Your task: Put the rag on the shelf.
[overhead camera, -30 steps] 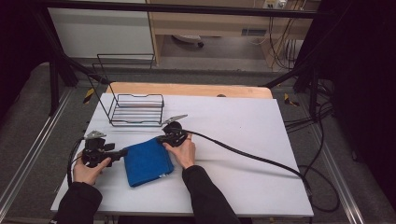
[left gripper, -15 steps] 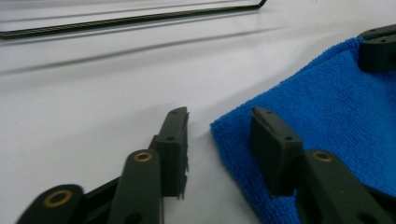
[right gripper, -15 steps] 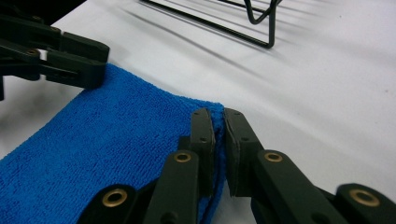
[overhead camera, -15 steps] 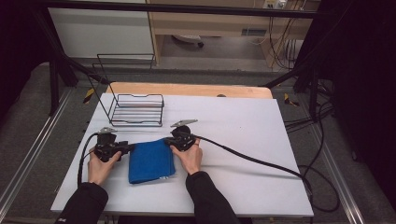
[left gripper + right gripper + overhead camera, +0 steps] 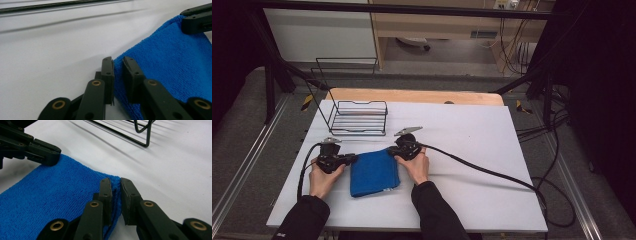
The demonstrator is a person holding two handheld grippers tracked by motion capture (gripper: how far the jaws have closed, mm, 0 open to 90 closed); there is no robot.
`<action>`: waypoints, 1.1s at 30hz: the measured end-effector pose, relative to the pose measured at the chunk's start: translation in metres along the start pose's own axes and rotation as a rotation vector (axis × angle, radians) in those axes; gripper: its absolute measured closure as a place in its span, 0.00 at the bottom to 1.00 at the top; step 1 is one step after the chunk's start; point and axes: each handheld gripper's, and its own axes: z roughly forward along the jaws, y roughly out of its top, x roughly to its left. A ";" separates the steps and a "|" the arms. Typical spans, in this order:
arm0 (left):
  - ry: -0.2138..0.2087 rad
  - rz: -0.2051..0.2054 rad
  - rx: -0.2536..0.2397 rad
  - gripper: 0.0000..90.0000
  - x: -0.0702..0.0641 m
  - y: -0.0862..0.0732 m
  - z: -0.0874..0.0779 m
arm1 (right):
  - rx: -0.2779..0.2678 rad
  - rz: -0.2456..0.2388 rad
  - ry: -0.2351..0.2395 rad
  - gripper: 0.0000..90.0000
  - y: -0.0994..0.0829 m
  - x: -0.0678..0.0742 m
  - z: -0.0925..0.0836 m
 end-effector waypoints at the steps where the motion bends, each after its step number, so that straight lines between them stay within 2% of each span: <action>1: 0.001 0.007 0.001 0.89 0.000 0.000 0.000 | 0.001 0.000 -0.002 0.89 0.000 0.000 0.001; 7: 0.010 0.037 -0.002 0.95 -0.003 0.000 -0.001 | 0.014 0.014 0.001 0.90 -0.003 -0.002 0.005; 11: -0.002 0.029 -0.018 0.96 -0.002 0.000 -0.005 | 0.003 0.014 0.003 0.92 0.000 -0.001 0.001; 12: -0.014 0.027 -0.042 0.96 -0.002 0.001 -0.010 | -0.005 0.018 0.005 0.92 0.001 0.001 -0.001; 14: -0.021 0.029 -0.059 0.96 -0.002 0.001 -0.013 | -0.020 0.015 0.006 0.92 0.002 0.004 -0.005; 15: -0.032 0.039 -0.095 0.96 -0.004 0.001 -0.020 | -0.028 0.014 0.007 0.92 0.003 0.005 -0.008; 16: -0.037 0.040 -0.112 0.96 -0.004 0.001 -0.023 | -0.036 0.011 0.007 0.92 0.004 0.007 -0.011; 21: -0.048 0.049 -0.157 0.96 -0.007 0.002 -0.036 | -0.090 0.011 0.014 0.93 0.009 0.015 -0.024; 23: -0.062 0.055 -0.192 0.96 -0.010 0.002 -0.046 | -0.108 0.006 0.021 0.93 0.011 0.018 -0.030; 24: -0.062 0.055 -0.192 0.96 -0.010 0.002 -0.046 | -0.117 0.008 0.023 0.93 0.012 0.019 -0.032; 25: -0.070 0.058 -0.220 0.96 -0.013 0.002 -0.054 | -0.128 0.003 0.026 0.93 0.013 0.020 -0.035; 28: -0.071 0.071 -0.242 0.96 -0.016 0.003 -0.061 | -0.155 0.004 0.031 0.93 0.016 0.024 -0.042; 29: -0.057 0.092 -0.261 0.96 -0.020 0.003 -0.065 | -0.166 0.002 0.034 0.93 0.017 0.025 -0.045; 33: -0.061 0.098 -0.300 0.96 -0.022 0.005 -0.074 | -0.206 -0.014 0.048 0.93 0.021 0.029 -0.055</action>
